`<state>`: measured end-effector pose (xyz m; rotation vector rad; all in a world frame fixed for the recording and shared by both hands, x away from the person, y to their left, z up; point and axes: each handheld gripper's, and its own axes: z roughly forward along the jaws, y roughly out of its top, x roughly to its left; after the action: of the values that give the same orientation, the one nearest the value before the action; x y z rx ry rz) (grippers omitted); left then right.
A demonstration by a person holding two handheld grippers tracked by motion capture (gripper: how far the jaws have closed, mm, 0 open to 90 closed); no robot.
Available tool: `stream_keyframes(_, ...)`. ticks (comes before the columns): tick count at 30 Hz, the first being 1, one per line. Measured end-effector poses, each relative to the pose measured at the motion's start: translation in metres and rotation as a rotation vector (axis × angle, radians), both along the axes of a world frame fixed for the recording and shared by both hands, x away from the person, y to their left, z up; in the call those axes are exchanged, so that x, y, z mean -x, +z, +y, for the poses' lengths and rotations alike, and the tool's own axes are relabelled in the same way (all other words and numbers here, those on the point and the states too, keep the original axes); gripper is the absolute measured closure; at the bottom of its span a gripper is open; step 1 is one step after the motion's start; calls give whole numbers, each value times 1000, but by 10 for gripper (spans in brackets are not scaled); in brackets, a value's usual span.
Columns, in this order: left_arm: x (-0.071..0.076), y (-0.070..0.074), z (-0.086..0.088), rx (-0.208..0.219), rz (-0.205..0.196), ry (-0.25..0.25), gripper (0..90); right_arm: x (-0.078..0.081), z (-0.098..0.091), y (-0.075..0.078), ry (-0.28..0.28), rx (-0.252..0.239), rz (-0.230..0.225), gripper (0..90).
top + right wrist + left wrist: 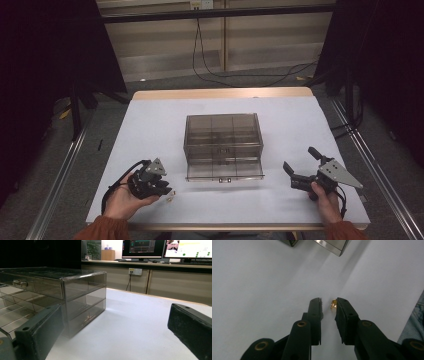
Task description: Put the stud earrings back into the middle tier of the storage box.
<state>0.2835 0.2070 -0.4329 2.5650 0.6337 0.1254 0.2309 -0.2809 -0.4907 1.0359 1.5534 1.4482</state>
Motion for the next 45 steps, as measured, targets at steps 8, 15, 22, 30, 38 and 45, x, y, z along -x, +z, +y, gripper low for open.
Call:
stream_keyframes(8, -5, -6, -5, -75, 45, -15, 757, 0, 0, 0, -3, -1, 1, 0)
stream_keyframes(15, -6, -9, -8, -77, 58, -26, 754, 0, 0, 0, -2, 0, 0, 0)
stream_keyframes(22, -3, -7, -11, -58, 58, -35, 737, 0, 0, 0, -2, -1, 0, 0)
stream_keyframes(30, -8, -15, -16, -53, 76, -26, 763, 0, 0, 0, -6, -1, 3, 0)
stream_keyframes(38, -13, -17, -14, -77, 90, -53, 802, 0, 0, 0, -5, -1, 3, 0)
stream_keyframes(45, -13, -18, -11, -45, 90, -26, 857, 0, 0, 0, -4, -1, 3, 0)
